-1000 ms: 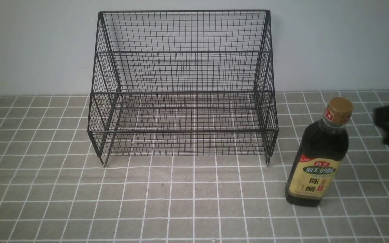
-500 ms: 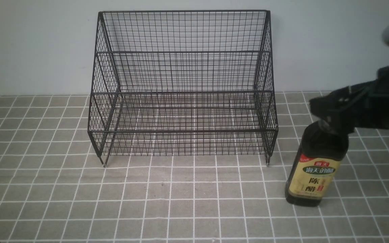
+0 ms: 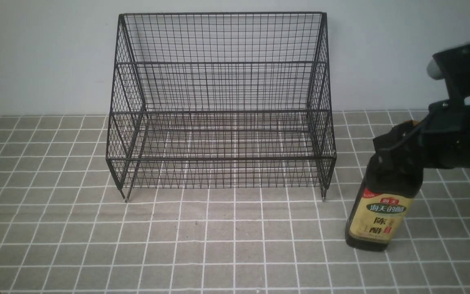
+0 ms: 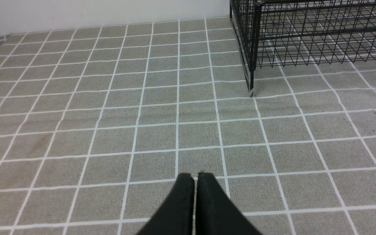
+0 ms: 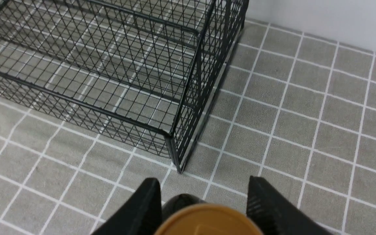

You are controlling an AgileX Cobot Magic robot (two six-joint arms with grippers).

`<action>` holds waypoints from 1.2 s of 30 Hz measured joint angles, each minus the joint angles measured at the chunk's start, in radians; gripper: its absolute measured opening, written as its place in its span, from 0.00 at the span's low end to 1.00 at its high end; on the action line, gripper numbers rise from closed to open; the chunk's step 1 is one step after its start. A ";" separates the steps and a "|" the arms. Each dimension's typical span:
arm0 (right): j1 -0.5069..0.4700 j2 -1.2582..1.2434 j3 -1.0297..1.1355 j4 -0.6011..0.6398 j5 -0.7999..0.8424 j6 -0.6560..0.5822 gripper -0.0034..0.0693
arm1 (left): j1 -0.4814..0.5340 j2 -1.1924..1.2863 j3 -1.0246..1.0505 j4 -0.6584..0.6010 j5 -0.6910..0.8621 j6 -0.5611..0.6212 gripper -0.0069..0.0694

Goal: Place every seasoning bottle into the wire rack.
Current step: Use the right arm to grab the condiment bottle closest to it, then use the right arm to put the condiment bottle back on the shelf

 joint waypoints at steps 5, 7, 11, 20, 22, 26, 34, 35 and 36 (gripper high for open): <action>0.000 -0.050 -0.058 -0.050 0.094 -0.003 0.48 | 0.000 0.000 0.000 0.000 0.000 0.000 0.08; 0.000 -0.056 -0.145 -0.051 0.152 -0.016 0.48 | 0.000 0.000 0.000 0.000 0.000 0.000 0.08; 0.001 -0.056 -0.314 0.006 0.210 -0.076 0.48 | 0.000 0.000 0.000 0.000 0.000 0.000 0.08; 0.004 0.038 -0.601 0.224 0.201 -0.239 0.48 | 0.000 0.000 0.000 0.000 0.000 0.000 0.08; 0.004 0.086 -0.639 0.271 0.201 -0.270 0.48 | 0.000 0.000 0.000 0.000 0.000 0.000 0.08; 0.007 0.231 -0.730 0.418 0.202 -0.363 0.48 | 0.000 0.000 0.000 0.000 0.000 0.000 0.08; 0.010 0.446 -0.814 0.593 0.187 -0.456 0.48 | 0.000 0.000 0.000 0.000 0.000 0.000 0.08; 0.010 0.482 -0.816 0.618 0.181 -0.470 0.48 | 0.000 0.000 0.000 0.000 0.000 0.000 0.08; 0.010 0.499 -0.819 0.636 0.181 -0.478 0.48 | 0.000 0.000 0.000 0.000 0.000 0.000 0.08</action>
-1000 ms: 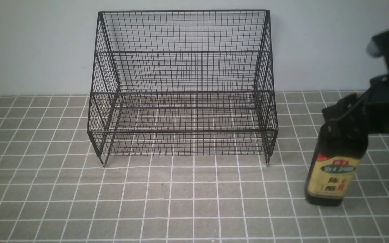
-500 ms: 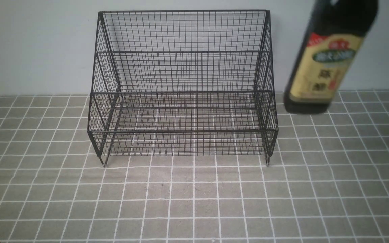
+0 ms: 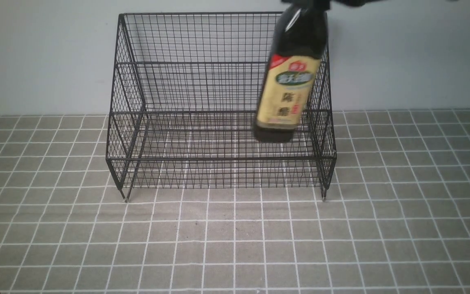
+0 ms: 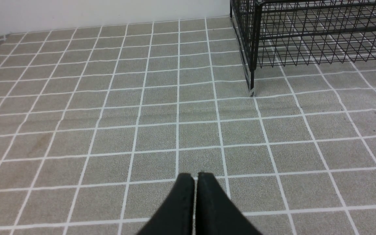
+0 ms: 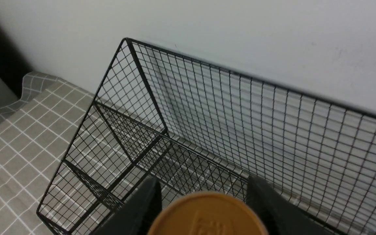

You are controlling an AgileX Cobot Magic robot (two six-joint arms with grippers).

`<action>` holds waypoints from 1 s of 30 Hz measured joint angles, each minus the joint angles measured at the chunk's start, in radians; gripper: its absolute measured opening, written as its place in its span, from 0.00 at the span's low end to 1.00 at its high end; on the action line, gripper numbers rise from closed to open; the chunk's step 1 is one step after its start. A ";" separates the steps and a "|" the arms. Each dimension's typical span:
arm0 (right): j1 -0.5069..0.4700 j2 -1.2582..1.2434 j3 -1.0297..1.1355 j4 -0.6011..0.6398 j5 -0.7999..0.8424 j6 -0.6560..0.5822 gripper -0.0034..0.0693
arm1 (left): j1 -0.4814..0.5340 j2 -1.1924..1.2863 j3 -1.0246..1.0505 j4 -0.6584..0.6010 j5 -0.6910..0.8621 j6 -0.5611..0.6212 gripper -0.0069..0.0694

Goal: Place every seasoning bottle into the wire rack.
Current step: Use the right arm to put the condiment bottle back on the shelf

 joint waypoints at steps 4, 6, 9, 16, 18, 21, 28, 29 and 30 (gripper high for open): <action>0.002 0.069 -0.001 0.007 0.021 -0.040 0.48 | 0.000 0.000 0.000 0.000 0.000 0.000 0.08; 0.002 0.088 -0.001 0.007 0.035 -0.055 0.48 | 0.000 0.000 0.000 0.000 0.000 0.000 0.08; 0.006 0.119 -0.001 -0.005 0.055 -0.067 0.48 | 0.000 0.000 0.000 0.000 0.000 0.000 0.08; 0.046 0.135 -0.012 -0.035 0.047 -0.075 0.48 | 0.000 0.000 0.000 0.000 0.000 0.000 0.08; 0.056 0.135 -0.013 -0.051 0.044 -0.073 0.49 | 0.000 0.000 0.000 0.000 0.000 0.000 0.08; 0.062 0.135 -0.013 -0.062 0.048 -0.043 0.55 | 0.000 0.000 0.000 0.000 0.000 0.000 0.08; 0.062 0.101 -0.014 -0.128 0.064 -0.006 0.71 | 0.000 0.000 0.000 0.000 0.000 0.000 0.08; 0.062 0.079 -0.014 -0.150 0.066 0.006 0.71 | 0.000 0.000 0.000 0.000 0.000 0.000 0.08; 0.062 0.062 -0.014 -0.164 0.066 0.015 0.72 | 0.000 0.000 0.000 0.000 0.000 0.000 0.08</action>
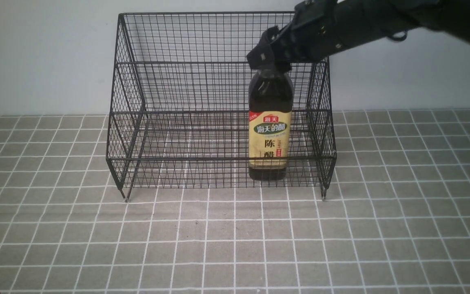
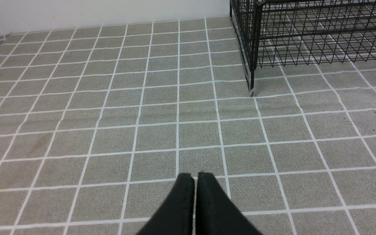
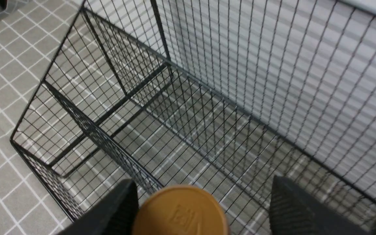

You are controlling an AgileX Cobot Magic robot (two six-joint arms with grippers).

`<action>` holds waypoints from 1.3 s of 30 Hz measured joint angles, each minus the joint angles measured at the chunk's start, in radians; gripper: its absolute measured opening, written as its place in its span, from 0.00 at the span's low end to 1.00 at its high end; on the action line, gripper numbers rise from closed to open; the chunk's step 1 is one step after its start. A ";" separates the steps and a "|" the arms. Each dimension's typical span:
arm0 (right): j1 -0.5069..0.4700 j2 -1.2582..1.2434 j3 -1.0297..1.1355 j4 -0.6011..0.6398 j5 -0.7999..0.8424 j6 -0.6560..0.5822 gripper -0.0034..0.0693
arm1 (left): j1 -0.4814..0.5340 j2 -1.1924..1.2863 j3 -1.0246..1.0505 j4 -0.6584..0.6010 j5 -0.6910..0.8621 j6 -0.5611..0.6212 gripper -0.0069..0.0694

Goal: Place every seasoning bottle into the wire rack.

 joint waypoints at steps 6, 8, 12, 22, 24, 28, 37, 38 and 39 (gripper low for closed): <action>0.000 -0.133 0.000 -0.112 0.021 0.070 0.71 | 0.000 0.000 0.000 0.000 0.000 0.000 0.08; 0.000 -0.219 0.000 -0.208 0.049 0.129 0.67 | 0.000 0.000 0.000 0.000 0.000 0.000 0.08; 0.000 -0.388 0.000 -0.350 0.141 0.277 0.48 | 0.000 0.000 0.000 0.000 0.000 0.000 0.08; 0.000 -0.817 0.107 -0.576 0.306 0.527 0.03 | 0.000 0.000 0.000 0.000 0.000 0.000 0.08; 0.000 -0.902 0.200 -0.583 0.286 0.561 0.03 | 0.000 0.000 0.000 0.000 0.000 0.000 0.08; 0.000 -1.117 0.479 -0.584 0.143 0.634 0.03 | 0.000 0.000 0.000 0.000 0.000 0.000 0.08; 0.000 -1.499 1.022 -0.537 -0.169 0.641 0.03 | 0.000 0.000 0.000 0.000 0.000 0.000 0.08; 0.000 -1.525 1.065 -0.537 -0.186 0.640 0.03 | 0.000 0.000 0.000 0.000 0.000 0.000 0.08; 0.000 -1.547 1.107 -0.537 -0.203 0.639 0.03 | 0.000 0.000 0.000 0.000 0.000 0.000 0.08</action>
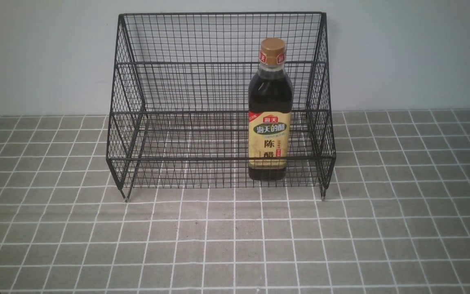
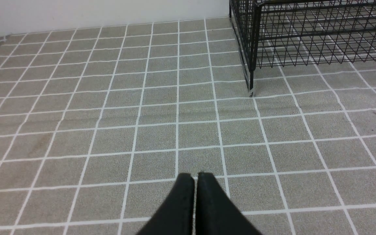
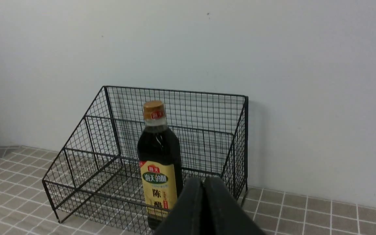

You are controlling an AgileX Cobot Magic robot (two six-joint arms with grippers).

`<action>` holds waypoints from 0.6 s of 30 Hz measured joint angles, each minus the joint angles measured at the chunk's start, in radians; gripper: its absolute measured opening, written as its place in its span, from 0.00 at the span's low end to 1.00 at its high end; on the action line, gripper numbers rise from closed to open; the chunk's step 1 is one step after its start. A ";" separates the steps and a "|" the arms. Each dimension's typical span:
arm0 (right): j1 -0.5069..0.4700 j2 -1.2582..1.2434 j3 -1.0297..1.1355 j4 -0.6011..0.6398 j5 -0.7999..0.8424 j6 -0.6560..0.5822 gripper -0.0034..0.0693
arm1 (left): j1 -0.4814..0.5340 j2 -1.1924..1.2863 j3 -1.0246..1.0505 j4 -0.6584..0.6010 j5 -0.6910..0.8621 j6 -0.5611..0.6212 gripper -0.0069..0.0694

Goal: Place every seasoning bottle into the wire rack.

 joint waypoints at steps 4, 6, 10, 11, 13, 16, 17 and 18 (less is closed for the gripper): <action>0.000 -0.043 0.172 -0.022 -0.065 0.000 0.03 | 0.000 0.000 0.000 0.000 0.000 0.000 0.08; 0.000 -0.045 0.217 -0.025 -0.082 0.002 0.03 | 0.000 0.000 0.000 0.000 0.000 0.000 0.08; -0.044 -0.098 0.368 -0.025 -0.160 0.003 0.03 | 0.000 0.000 0.000 0.000 0.000 0.000 0.08; -0.069 -0.114 0.400 -0.028 -0.173 0.003 0.03 | 0.000 0.000 0.000 0.000 0.000 0.000 0.08; -0.149 -0.158 0.478 -0.028 -0.196 0.003 0.03 | 0.000 0.000 0.000 0.000 0.000 0.000 0.08; -0.259 -0.228 0.586 -0.031 -0.205 0.003 0.03 | 0.000 0.000 0.000 0.000 0.000 0.000 0.08; -0.290 -0.252 0.620 -0.031 -0.205 0.004 0.03 | 0.000 0.000 0.000 0.000 0.000 0.000 0.08; -0.318 -0.269 0.646 -0.031 -0.205 0.004 0.03 | 0.000 0.000 0.000 0.000 0.000 0.000 0.08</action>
